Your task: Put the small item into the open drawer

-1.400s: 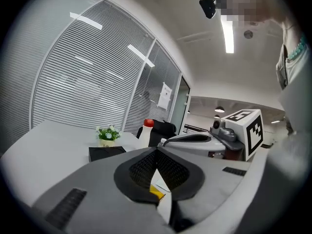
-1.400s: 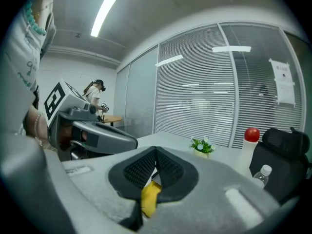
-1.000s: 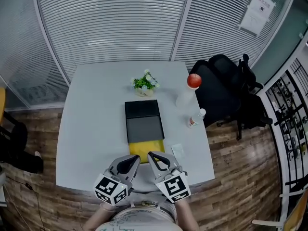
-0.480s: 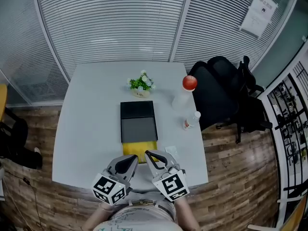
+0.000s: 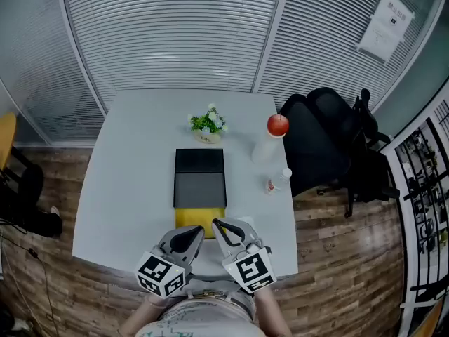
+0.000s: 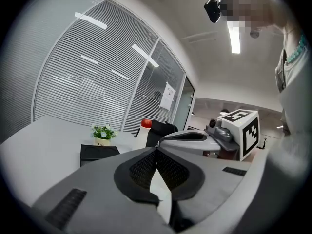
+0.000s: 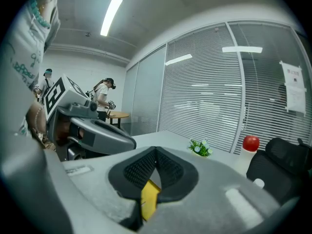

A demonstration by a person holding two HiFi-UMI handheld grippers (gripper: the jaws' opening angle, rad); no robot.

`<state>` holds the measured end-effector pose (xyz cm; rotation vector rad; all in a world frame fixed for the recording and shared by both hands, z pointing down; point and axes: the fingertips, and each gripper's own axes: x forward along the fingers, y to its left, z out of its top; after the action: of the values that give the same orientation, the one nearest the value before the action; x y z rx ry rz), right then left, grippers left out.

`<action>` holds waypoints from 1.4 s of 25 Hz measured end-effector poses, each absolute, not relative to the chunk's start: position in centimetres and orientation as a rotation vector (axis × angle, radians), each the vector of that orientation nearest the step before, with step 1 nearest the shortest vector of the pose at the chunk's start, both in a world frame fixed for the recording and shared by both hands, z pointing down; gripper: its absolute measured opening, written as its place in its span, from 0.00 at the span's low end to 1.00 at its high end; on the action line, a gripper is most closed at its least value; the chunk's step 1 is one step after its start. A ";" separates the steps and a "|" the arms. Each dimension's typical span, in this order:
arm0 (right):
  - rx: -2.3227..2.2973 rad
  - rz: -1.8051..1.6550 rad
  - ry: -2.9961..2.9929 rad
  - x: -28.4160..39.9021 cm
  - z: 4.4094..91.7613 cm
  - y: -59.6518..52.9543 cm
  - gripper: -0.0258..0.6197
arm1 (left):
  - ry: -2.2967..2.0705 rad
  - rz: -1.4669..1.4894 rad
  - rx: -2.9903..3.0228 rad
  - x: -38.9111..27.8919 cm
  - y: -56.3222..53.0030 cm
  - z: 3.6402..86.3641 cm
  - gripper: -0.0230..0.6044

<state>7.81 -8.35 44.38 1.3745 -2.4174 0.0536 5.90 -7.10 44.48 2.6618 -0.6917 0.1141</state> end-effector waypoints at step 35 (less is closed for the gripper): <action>1.161 0.025 -2.475 9.4 47.0 -7.1 0.04 | -0.847 0.065 2.622 7.1 -6.3 45.6 0.03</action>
<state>9.43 -7.13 47.03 1.1614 -2.4754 0.0248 7.12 -6.32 45.60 2.6224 -0.8473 0.0651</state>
